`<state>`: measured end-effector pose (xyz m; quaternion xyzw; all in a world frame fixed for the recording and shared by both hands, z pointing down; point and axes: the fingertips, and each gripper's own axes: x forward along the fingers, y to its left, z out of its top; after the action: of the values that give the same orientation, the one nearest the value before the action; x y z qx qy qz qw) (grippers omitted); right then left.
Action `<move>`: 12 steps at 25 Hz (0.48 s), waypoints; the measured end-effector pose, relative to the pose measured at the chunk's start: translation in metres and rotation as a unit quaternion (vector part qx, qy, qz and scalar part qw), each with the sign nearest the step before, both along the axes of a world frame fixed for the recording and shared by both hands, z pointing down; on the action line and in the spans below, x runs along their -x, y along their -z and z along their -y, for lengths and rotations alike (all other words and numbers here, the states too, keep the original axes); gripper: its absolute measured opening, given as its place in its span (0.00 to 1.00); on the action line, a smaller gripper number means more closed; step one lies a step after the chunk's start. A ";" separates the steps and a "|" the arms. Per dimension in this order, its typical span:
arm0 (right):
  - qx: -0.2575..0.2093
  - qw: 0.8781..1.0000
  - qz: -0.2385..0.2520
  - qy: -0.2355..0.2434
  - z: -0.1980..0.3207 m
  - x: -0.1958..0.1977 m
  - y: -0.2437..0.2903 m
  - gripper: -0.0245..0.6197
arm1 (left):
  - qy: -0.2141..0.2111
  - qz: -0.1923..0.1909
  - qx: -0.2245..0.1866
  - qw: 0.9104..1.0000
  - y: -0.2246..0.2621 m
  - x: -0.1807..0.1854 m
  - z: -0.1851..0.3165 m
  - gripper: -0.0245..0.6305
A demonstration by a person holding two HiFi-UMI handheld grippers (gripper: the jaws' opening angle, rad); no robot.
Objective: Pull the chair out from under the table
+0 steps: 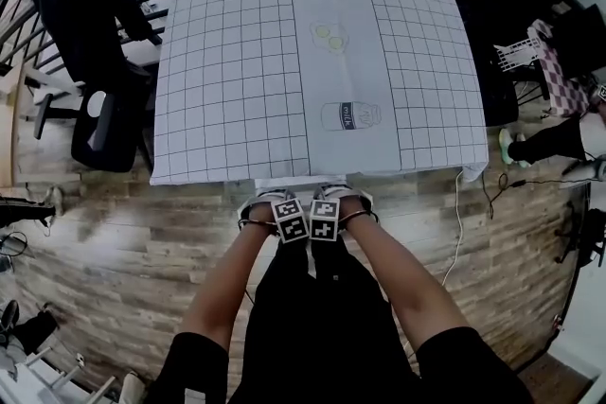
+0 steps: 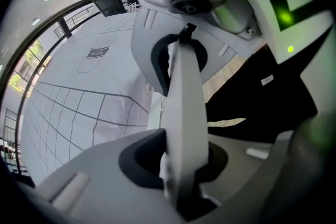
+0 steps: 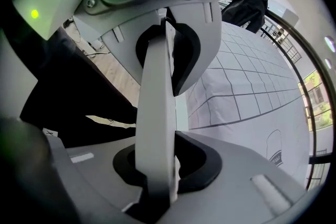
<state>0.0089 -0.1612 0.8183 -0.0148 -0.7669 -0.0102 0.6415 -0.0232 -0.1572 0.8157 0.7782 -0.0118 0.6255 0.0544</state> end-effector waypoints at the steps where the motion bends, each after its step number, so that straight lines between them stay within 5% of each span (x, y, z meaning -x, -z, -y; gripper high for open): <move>1: 0.002 1.000 0.000 -0.002 -0.006 0.000 0.001 0.15 | -0.001 0.000 0.002 1.000 0.001 0.001 -0.005 0.17; 12: 0.012 1.000 -0.002 -0.011 -0.046 0.000 0.001 0.15 | 0.003 -0.005 0.017 1.000 0.002 0.000 -0.045 0.17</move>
<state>0.0088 -0.1157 0.8169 -0.0142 -0.7659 0.0056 0.6428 -0.0232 -0.1122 0.8134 0.7804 -0.0034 0.6214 0.0696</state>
